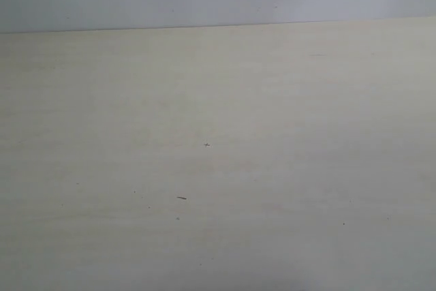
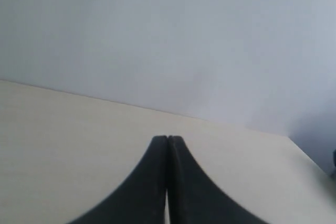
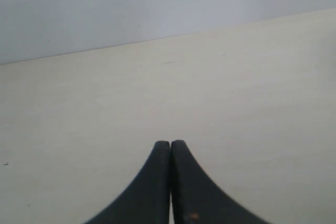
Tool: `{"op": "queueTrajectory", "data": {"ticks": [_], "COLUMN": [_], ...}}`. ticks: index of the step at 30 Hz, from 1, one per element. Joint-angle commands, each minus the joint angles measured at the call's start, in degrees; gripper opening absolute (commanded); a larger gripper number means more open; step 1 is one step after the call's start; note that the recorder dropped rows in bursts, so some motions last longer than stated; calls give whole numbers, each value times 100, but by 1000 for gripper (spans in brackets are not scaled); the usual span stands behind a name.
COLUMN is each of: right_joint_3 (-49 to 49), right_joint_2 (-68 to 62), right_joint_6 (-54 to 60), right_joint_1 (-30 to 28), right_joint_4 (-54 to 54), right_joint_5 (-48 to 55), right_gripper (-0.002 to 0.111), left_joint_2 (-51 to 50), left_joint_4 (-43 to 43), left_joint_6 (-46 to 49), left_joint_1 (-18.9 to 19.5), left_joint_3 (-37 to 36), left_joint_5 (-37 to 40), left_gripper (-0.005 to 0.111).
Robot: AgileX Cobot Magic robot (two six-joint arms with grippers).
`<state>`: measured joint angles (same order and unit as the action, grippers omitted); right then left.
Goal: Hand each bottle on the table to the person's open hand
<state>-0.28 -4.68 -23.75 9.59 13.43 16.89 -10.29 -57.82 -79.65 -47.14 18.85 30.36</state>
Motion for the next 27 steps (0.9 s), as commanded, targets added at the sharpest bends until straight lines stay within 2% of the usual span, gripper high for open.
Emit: {"op": "queueTrajectory", "data": {"ticks": [1, 7, 11, 17, 23, 27], "right_joint_3": [28, 28, 28, 28, 28, 28], "right_joint_2": [-43, -43, -43, -43, -43, -43], "right_joint_6": [13, 13, 13, 13, 13, 13], "right_joint_1": [-29, -29, -29, -29, -29, -29], "right_joint_4": [2, 2, 2, 2, 2, 2], "right_joint_5": [-69, -69, -69, -69, -69, -69], "right_gripper": [0, 0, 0, 0, 0, 0], "left_joint_2": [120, 532, 652, 652, 869, 1029], "left_joint_4": [-10, -10, -10, -10, -10, 189], "left_joint_6": [33, 45, 45, 45, 61, 678], "left_joint_1": [807, 2173, 2783, 3113, 3114, 3114], "left_joint_3": [-12, -12, -12, -12, -12, -12], "left_joint_5": [13, 34, 34, 34, 34, 98], "left_gripper": [0, 0, 0, 0, 0, 0]}}
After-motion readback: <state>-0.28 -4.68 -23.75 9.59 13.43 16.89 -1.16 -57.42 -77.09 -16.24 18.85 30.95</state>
